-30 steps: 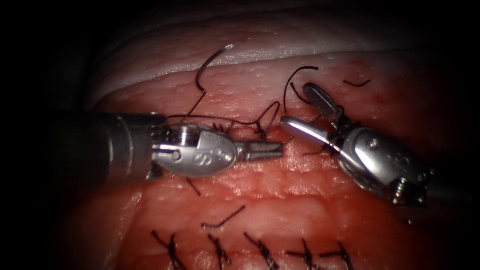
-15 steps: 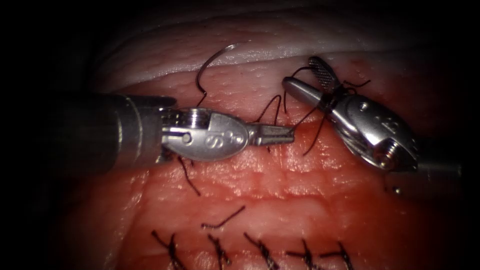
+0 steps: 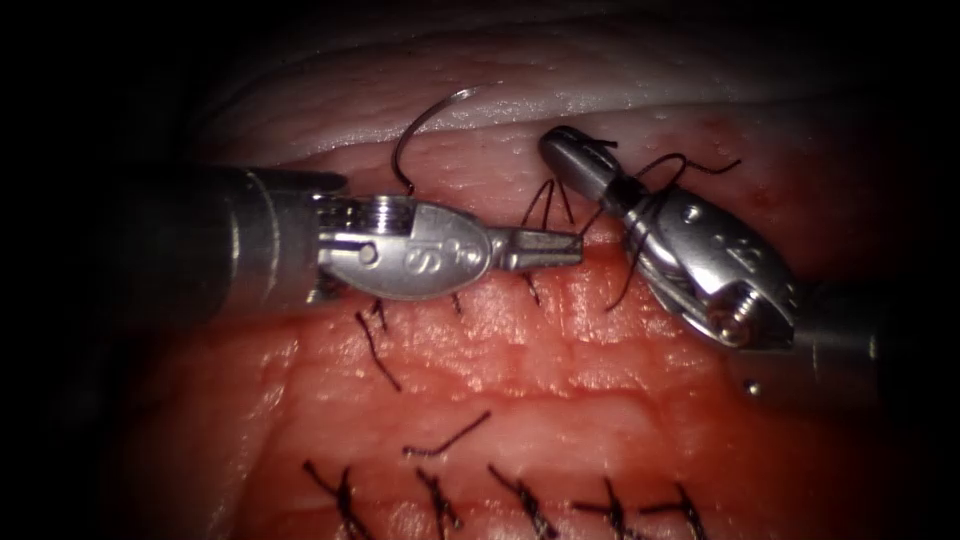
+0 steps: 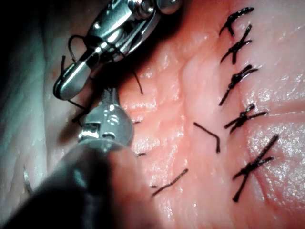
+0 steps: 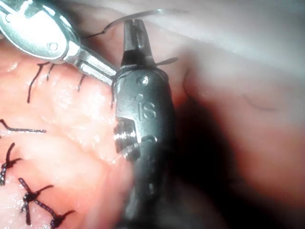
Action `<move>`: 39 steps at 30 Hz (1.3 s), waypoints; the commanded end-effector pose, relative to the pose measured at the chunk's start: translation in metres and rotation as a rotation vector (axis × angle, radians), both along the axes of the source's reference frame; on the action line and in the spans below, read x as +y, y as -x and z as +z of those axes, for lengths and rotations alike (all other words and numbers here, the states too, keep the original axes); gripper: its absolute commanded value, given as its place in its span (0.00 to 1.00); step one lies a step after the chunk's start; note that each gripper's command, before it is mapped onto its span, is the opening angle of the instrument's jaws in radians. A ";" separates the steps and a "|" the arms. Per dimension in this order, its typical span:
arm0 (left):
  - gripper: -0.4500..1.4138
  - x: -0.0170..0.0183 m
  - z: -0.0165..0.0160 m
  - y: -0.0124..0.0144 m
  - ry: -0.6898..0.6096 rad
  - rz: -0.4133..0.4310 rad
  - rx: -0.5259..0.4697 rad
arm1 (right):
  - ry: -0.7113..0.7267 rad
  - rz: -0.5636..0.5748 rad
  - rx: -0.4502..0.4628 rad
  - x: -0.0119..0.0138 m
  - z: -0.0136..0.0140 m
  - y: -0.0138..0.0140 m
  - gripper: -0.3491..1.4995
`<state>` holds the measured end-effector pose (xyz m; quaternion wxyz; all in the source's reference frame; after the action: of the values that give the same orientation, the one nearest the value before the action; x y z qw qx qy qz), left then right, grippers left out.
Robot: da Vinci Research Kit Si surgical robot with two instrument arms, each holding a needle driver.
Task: Wound Closure
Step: Pull downward with right end-effector and upward with left gripper to tighten knot
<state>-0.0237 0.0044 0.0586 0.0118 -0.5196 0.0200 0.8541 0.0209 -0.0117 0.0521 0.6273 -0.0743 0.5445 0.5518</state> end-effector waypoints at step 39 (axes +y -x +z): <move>0.00 0.0233 0.0122 -0.0020 -0.027 -0.224 0.070 | -0.107 -0.222 -0.230 -0.0119 -0.0069 0.0037 0.00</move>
<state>-0.0211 0.0274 0.0705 0.1168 -0.4836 0.0680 0.8648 0.0164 -0.0233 0.0448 0.7462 -0.0432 0.4426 0.4955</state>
